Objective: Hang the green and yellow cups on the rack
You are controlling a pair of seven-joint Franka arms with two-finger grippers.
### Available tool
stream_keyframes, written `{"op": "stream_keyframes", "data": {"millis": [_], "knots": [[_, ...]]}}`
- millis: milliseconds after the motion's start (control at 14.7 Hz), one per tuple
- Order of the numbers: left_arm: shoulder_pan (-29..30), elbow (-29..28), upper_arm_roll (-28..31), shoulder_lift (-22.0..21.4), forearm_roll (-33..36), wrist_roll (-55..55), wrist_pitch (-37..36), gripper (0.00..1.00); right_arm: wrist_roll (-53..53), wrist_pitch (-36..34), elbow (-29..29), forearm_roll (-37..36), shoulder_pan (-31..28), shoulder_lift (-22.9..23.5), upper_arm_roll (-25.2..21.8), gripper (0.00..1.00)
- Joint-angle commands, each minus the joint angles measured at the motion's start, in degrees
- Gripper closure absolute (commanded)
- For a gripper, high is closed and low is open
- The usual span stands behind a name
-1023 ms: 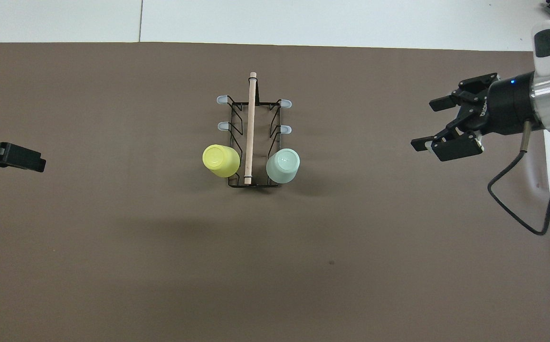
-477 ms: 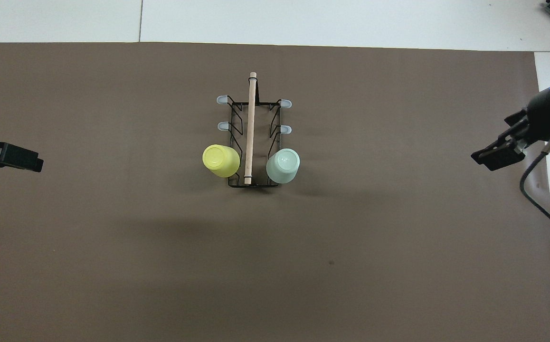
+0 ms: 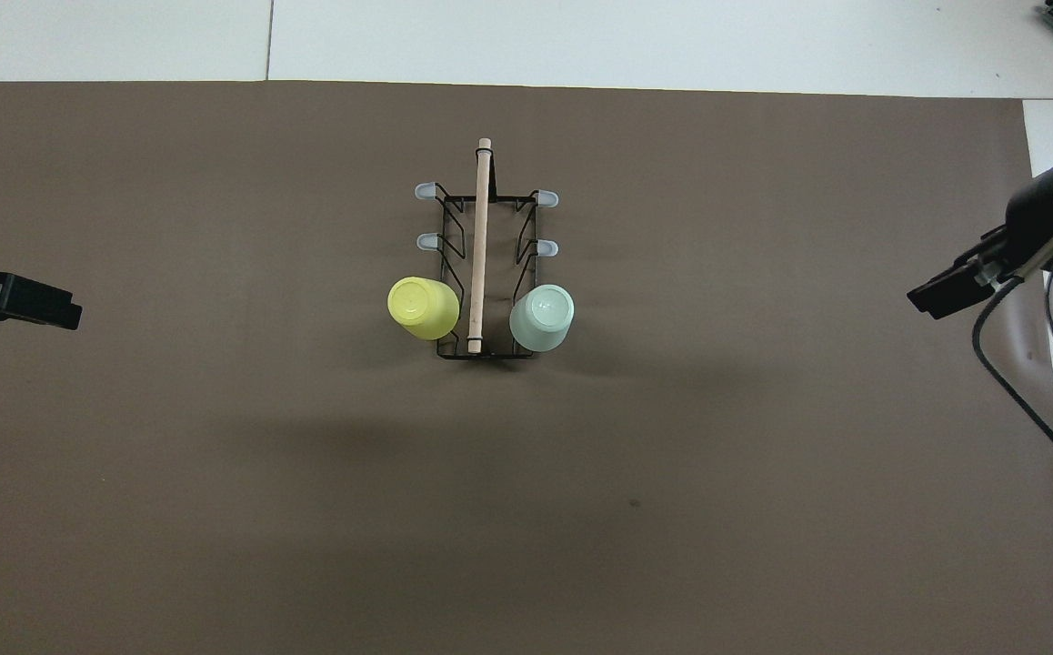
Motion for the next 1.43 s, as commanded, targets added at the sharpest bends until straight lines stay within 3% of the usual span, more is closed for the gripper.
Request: {"op": "stream_keyframes", "data": {"millis": [0, 136, 409, 682, 818, 1091, 1364], "knots": [[0.0, -0.1, 0.1, -0.4, 0.8, 0.1, -0.5, 0.0, 14.2, -3.1, -1.6, 3.6, 0.2, -1.7, 0.5, 0.0], [0.0, -0.1, 0.1, -0.4, 0.8, 0.1, -0.5, 0.0, 15.9, -3.2, -3.7, 8.0, -1.3, -2.6, 0.4, 0.0], [0.1, -0.1, 0.1, -0.4, 0.8, 0.1, -0.4, 0.0, 14.8, -3.2, -4.2, 7.9, -2.5, -3.2, 0.0, 0.0], [0.0, -0.1, 0.1, -0.4, 0.8, 0.1, -0.5, 0.0, 17.3, -2.2, -3.5, 2.3, -1.6, -3.2, 0.0, 0.0], [-0.1, -0.1, 0.1, -0.4, 0.8, 0.1, -0.5, 0.0, 23.9, -0.5, -2.8, -0.2, -1.4, -2.9, 0.6, 0.0], [-0.1, -0.1, 0.1, -0.4, 0.8, 0.1, -0.5, 0.0, 31.3, 0.8, -2.8, -0.7, 2.0, -2.9, 0.7, 0.0], [-0.1, -0.1, 0.1, -0.4, 0.8, 0.1, -0.5, 0.0, 32.0, -0.3, -0.3, -0.3, 3.0, -2.4, 0.5, 0.0]]}}
